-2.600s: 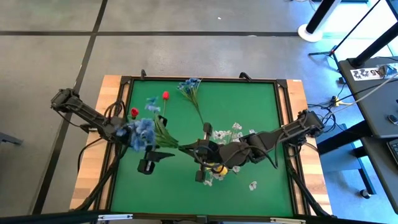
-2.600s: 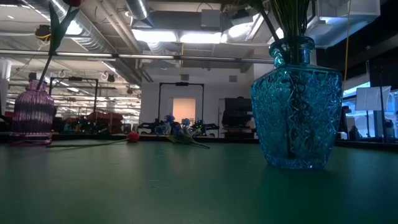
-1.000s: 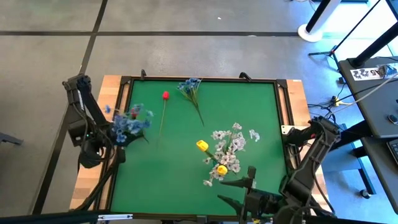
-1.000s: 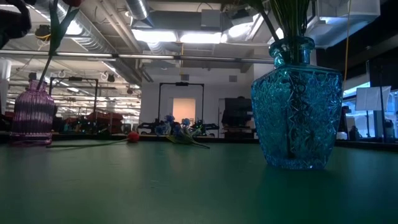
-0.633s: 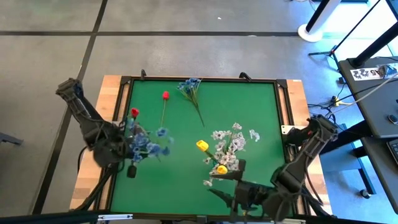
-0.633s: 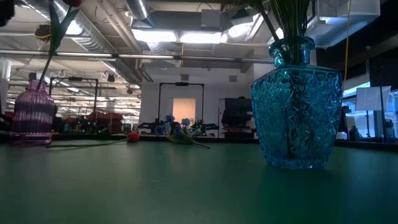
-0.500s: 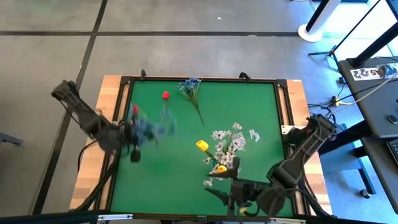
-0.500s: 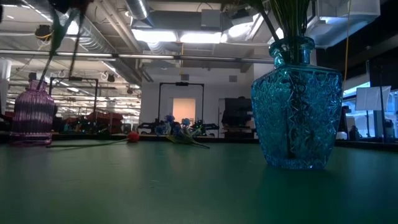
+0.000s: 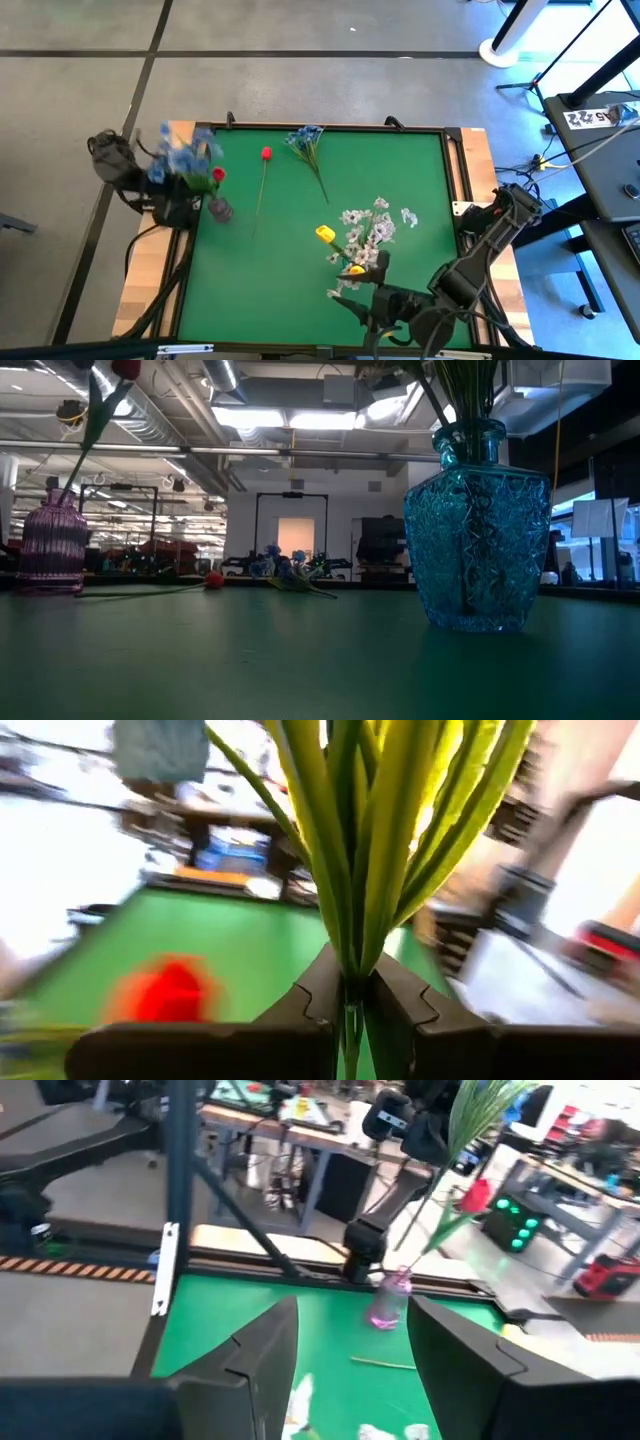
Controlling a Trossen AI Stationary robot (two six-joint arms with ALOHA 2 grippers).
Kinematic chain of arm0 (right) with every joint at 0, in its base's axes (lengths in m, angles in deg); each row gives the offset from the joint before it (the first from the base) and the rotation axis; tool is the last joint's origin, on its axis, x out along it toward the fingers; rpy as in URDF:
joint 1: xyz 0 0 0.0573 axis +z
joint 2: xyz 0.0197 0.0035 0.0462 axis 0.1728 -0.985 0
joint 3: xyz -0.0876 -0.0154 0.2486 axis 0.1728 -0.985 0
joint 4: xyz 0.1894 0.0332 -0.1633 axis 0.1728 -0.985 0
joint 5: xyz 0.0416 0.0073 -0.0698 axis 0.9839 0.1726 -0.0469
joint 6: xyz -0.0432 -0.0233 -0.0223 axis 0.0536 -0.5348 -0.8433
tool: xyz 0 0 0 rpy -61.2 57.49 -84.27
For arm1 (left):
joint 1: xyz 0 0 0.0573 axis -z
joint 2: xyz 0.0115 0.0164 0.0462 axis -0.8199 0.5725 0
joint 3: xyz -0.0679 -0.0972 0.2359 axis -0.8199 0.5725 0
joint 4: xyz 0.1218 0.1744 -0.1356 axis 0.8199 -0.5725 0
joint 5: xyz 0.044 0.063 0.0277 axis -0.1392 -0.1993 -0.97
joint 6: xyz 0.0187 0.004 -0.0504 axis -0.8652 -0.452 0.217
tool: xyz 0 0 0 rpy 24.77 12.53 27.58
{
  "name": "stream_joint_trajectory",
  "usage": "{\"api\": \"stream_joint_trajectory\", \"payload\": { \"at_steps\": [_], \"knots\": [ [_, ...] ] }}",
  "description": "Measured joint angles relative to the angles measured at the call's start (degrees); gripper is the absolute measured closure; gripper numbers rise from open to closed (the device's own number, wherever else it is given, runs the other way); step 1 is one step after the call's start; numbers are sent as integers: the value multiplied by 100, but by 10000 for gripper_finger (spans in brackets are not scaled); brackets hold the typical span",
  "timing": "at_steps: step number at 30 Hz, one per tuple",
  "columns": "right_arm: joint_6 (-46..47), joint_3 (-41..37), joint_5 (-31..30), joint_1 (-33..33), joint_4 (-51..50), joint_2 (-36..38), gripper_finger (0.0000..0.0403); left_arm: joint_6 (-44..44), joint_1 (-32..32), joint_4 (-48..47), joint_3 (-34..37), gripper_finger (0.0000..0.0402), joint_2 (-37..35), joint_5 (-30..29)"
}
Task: Sort flowers into vase by color
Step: Put the left blue flower into the purple vase
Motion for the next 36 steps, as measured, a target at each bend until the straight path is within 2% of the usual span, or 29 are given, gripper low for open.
{"api": "stream_joint_trajectory", "payload": {
  "at_steps": [2, 6, 8, 10, 12, 14, 18, 21, 25, 30, 36],
  "knots": [
    [159, 0, -149, 2, 1, 0, 215, -77, -8, -316, -186, 377, -259, -354],
    [561, 0, -167, 4, 1, 0, 215, 287, -4, -804, -559, 377, -650, 222],
    [709, 0, -165, 4, 1, 0, 215, 912, -4, -1492, -826, 377, -757, 186],
    [794, 0, -167, 4, 1, 0, 215, 1971, -4, -2626, -1012, 377, -779, -27],
    [867, 0, -169, 4, 1, 0, 215, 2946, -4, -3730, -1007, 377, -778, -195],
    [886, 0, -167, 4, -1, 0, 215, 3417, -4, -4329, -808, 379, -779, -335],
    [901, 0, -173, 0, 4, 0, 215, 3017, -4, -4203, -329, 382, -775, -602],
    [997, 0, -220, -46, 14, 0, 215, 2482, -4, -3872, -193, 378, -771, -529],
    [1188, 0, -220, -115, 37, 0, 215, 2130, -4, -3737, -513, 377, -772, -543],
    [1178, 0, -161, -236, 12, 0, 215, 1869, -4, -3665, -1087, 377, -777, -918],
    [1128, 0, 162, -424, -16, 0, 215, 1719, -4, -3684, -695, 375, -777, -1180]
  ]
}}
